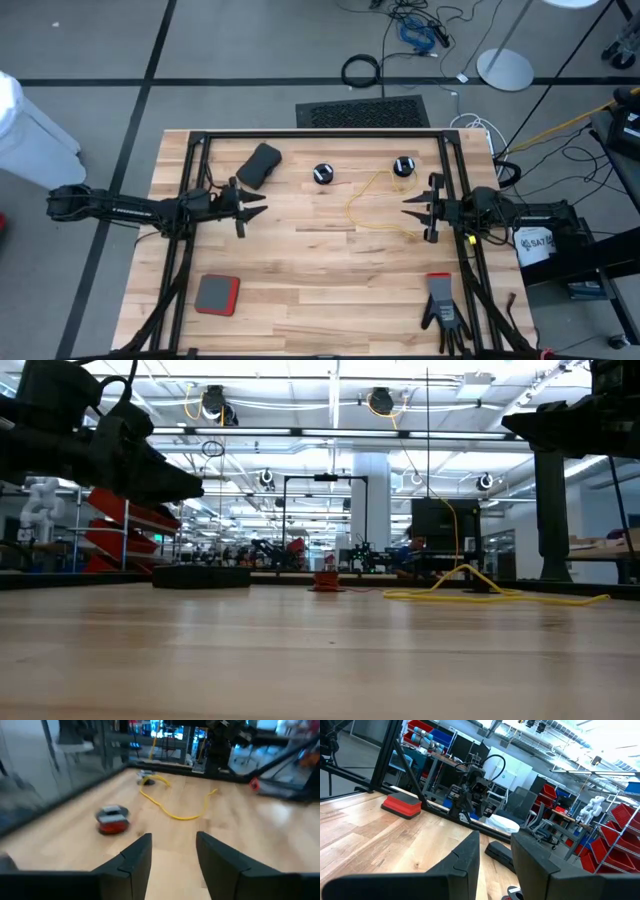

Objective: Coil cords

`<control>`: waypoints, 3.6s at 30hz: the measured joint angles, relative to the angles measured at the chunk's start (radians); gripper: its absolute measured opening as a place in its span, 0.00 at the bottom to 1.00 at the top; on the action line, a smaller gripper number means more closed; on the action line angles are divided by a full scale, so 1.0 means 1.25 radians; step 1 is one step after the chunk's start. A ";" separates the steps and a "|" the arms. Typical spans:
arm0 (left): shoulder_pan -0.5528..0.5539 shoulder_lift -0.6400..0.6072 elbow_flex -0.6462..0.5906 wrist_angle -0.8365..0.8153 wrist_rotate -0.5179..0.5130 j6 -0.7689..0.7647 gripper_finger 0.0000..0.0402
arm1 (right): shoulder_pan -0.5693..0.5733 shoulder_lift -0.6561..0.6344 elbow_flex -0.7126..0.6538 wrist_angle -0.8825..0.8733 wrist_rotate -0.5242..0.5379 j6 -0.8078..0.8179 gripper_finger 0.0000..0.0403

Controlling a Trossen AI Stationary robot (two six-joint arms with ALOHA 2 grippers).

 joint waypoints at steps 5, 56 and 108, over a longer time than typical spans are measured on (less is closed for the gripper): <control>0.000 0.000 0.000 -0.002 -0.020 0.205 0.40 | 0.000 0.000 0.000 0.000 0.000 0.000 0.24; 0.000 0.194 0.803 -1.086 -0.154 0.028 0.40 | 0.000 0.000 0.000 0.000 0.000 0.000 0.24; 0.000 0.179 0.739 -0.550 -0.060 0.233 0.40 | 0.000 0.000 0.000 0.000 0.000 0.001 0.24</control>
